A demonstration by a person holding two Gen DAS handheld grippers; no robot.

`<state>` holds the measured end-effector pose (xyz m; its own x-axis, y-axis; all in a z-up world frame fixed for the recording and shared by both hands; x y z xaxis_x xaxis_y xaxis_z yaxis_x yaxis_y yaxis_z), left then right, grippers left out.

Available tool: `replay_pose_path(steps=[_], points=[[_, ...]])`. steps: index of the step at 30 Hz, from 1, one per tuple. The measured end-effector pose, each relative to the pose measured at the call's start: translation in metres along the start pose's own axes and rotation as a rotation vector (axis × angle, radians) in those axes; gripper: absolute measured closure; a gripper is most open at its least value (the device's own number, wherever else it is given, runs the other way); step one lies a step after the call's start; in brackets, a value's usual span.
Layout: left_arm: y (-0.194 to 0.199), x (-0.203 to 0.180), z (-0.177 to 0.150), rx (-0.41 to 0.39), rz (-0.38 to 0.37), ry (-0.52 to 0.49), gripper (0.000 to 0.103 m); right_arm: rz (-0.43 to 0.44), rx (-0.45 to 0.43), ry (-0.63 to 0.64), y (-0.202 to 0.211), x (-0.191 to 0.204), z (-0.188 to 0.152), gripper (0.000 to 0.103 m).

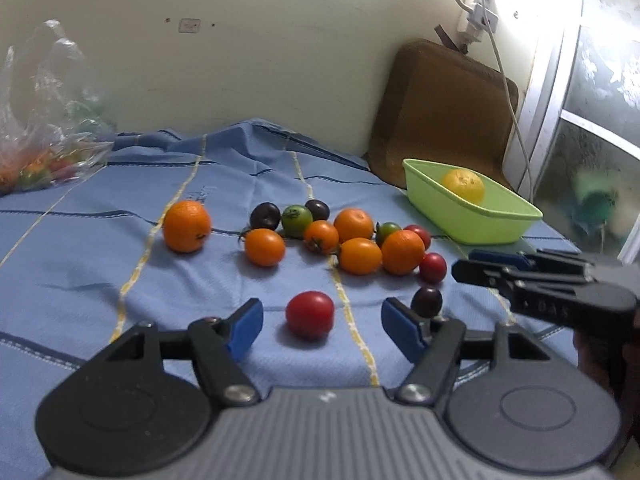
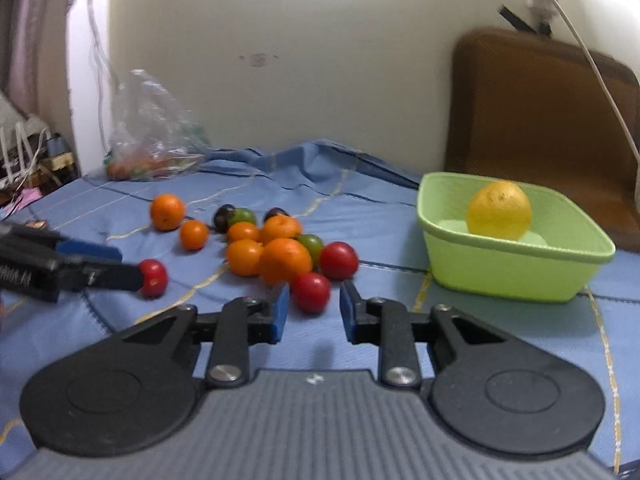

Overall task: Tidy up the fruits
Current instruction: 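Grasp a red tomato with the left gripper while the right gripper grasps another red tomato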

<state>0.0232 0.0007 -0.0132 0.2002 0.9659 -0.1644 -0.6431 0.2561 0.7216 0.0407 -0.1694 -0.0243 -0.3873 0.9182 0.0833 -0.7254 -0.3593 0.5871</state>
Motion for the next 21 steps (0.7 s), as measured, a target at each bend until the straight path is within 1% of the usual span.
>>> replay_pose_path(steps=[3,4,6,8,9,11,12,13,16,21], points=[[-0.008,-0.002,0.001,0.013,0.023,-0.011,0.041,-0.003,0.037,0.003,-0.007,0.000,0.002,0.072],[-0.009,-0.002,0.001,0.017,0.029,-0.013,0.045,-0.001,0.051,0.010,-0.010,0.000,0.002,0.072],[-0.015,0.000,0.001,0.032,0.035,-0.011,0.048,0.009,0.075,0.027,-0.021,0.003,0.005,0.072],[-0.020,0.004,0.001,0.051,0.042,0.000,0.056,0.007,0.104,0.040,-0.030,0.004,0.006,0.072],[-0.021,0.005,0.001,0.045,0.053,0.003,0.057,0.012,0.117,0.049,-0.034,0.002,0.006,0.072],[-0.022,0.006,0.002,0.039,0.069,-0.006,0.072,0.023,0.126,0.052,-0.038,0.000,0.005,0.073],[-0.022,0.005,0.002,0.039,0.060,-0.007,0.072,0.035,0.123,0.051,-0.037,-0.001,0.005,0.073],[-0.022,0.005,0.003,0.040,0.061,-0.005,0.072,0.038,0.123,0.048,-0.037,-0.001,0.004,0.076],[-0.024,-0.001,0.003,0.041,0.071,-0.021,0.072,0.060,0.121,0.042,-0.034,-0.003,0.002,0.076],[-0.026,-0.014,0.004,0.054,0.031,-0.039,0.072,0.073,0.120,0.079,-0.029,-0.001,-0.001,0.076]])
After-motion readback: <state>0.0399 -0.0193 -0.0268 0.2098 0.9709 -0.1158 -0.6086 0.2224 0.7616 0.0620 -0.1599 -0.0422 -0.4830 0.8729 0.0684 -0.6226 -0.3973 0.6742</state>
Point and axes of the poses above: each gripper's, at about its wrist camera, not at the fingertips, and y roughly against the way its jaws point, x to its left, z to its top, the point moved 5 cm from there along -y, roughly the way its jaws point, and after that the axes turned 13 degrees about x, right-handed, at the moved point
